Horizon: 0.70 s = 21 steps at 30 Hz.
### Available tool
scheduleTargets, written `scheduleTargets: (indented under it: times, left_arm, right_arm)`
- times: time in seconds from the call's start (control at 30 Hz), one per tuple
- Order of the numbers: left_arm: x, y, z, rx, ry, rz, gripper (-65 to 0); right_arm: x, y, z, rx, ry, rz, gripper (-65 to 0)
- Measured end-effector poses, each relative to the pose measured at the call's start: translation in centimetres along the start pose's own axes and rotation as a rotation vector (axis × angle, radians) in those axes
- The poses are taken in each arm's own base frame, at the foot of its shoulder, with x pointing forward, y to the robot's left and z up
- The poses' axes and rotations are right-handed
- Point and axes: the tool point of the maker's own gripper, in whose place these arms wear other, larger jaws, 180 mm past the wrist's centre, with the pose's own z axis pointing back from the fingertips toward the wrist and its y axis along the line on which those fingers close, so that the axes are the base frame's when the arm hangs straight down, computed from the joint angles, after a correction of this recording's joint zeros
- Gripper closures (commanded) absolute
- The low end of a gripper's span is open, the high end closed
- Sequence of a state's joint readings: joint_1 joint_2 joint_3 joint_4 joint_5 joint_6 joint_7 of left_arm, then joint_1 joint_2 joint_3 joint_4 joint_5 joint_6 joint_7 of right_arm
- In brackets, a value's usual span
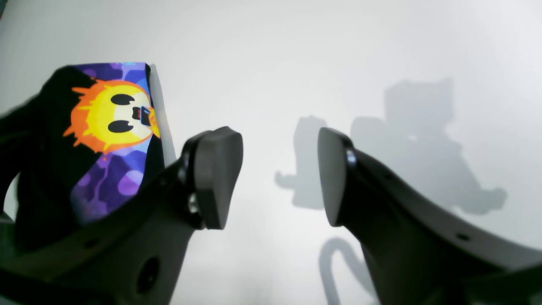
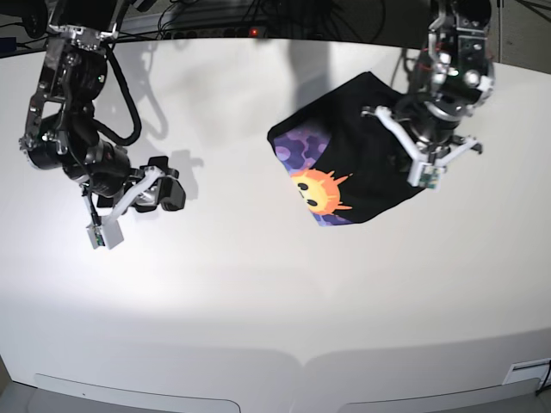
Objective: Fold the T-shirt properly
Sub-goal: 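Release the right gripper and adjust the bundle with the left gripper, then grasp the bundle edges with both grippers and fold it into a square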
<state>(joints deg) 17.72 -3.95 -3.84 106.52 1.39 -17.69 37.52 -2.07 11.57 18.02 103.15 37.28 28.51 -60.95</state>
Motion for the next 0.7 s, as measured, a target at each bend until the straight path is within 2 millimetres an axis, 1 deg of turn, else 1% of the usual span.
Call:
scheduleTargets:
  times: [0.1,0.23,0.3,0.37,0.4,0.43,0.47,0.5,0.57,0.6,0.7]
  left_arm:
    - [-1.1,2.9,0.8,0.055,0.016,0.004,0.0]
    - [-2.6,6.8,2.4,0.123,0.035,0.015,0.0]
    - [-2.3,8.1,3.3,0.139,0.021,0.014,0.0]
    - [-1.3,8.5,4.3,0.122,-0.022,0.052,0.0]
    - [-0.7,8.1,4.8,0.093,-0.051,0.095,0.0]
    - [0.0,7.4,5.2,0.049,-0.087,0.139,0.0]
    - [0.9,6.2,5.7,-0.014,-0.125,0.188,0.0]
    - [1.8,4.5,6.1,-0.098,-0.163,0.223,0.0]
    - [3.4,0.5,7.0,-0.286,-0.226,0.263,0.0]
    - [3.7,-1.3,7.2,-0.353,-0.237,0.273,0.0]
    - [2.5,-6.0,6.7,-0.453,-0.174,0.215,0.0]
  right_arm:
    - [0.1,0.3,0.0,0.016,-0.008,-0.007,-32.5]
    - [0.2,0.7,-0.1,0.031,-0.011,-0.01,-32.5]
    - [0.1,1.1,-0.3,0.041,-0.005,-0.003,-32.5]
    - [-0.1,1.6,-0.6,0.056,0.004,0.008,-32.5]
    - [-0.2,2.0,-0.7,0.066,0.011,0.015,-32.5]
    - [-0.4,2.5,-1.0,0.079,0.02,0.024,-32.5]
    - [-0.5,3.1,-1.2,0.093,0.029,0.035,-32.5]
    - [-0.7,3.7,-1.5,0.107,0.039,0.048,-32.5]
    - [-1.3,4.8,-2.0,0.128,0.066,0.079,-32.5]
    - [-1.6,5.4,-2.3,0.14,0.078,0.091,-32.5]
    - [-2.3,6.1,-2.8,0.136,0.112,0.139,-32.5]
